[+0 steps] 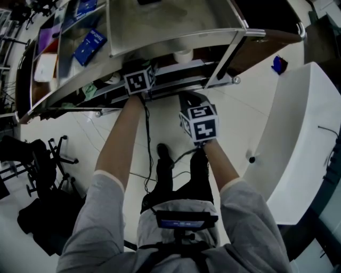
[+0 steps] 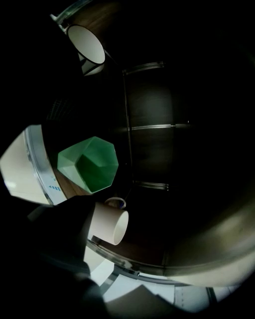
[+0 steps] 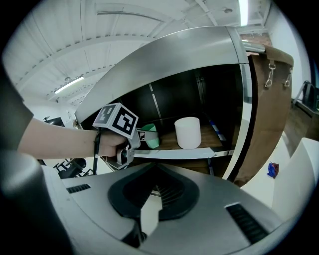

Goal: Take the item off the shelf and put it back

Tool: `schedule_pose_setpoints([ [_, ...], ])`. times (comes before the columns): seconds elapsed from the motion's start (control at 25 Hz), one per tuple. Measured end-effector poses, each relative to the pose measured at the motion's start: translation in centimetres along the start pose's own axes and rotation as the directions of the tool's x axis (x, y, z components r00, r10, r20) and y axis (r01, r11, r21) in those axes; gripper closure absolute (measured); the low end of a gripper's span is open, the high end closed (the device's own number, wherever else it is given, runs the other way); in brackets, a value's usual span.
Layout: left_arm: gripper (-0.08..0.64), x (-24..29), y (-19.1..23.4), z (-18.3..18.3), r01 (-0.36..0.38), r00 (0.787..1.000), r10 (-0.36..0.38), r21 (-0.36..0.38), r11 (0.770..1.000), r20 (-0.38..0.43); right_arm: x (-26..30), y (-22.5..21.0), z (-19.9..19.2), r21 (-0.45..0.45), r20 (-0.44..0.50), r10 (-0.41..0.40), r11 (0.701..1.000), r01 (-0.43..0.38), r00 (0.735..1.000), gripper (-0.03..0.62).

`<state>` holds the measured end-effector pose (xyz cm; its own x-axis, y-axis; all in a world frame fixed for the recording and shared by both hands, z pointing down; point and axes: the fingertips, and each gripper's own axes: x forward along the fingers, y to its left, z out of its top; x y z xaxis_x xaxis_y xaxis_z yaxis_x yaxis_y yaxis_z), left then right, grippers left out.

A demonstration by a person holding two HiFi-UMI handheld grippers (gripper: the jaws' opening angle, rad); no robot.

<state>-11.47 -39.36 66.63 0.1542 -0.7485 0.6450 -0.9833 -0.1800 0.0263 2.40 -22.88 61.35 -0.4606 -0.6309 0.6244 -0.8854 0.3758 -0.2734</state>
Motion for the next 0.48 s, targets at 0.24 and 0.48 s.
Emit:
schedule_pose_setpoints([
  [0.24, 0.253, -0.18, 0.89, 0.24, -0.057, 0.998, 0.056, 0.059, 0.997, 0.011, 0.26, -0.45, -0.11, 0.005, -0.005, 0.002, 1.0, -0.002, 1.0, 0.583],
  [0.48, 0.256, -0.2, 0.76, 0.07, -0.06, 0.998, 0.06, 0.077, 0.995, 0.002, 0.37, -0.55, 0.15, 0.011, -0.004, -0.003, 1.0, 0.003, 1.0, 0.583],
])
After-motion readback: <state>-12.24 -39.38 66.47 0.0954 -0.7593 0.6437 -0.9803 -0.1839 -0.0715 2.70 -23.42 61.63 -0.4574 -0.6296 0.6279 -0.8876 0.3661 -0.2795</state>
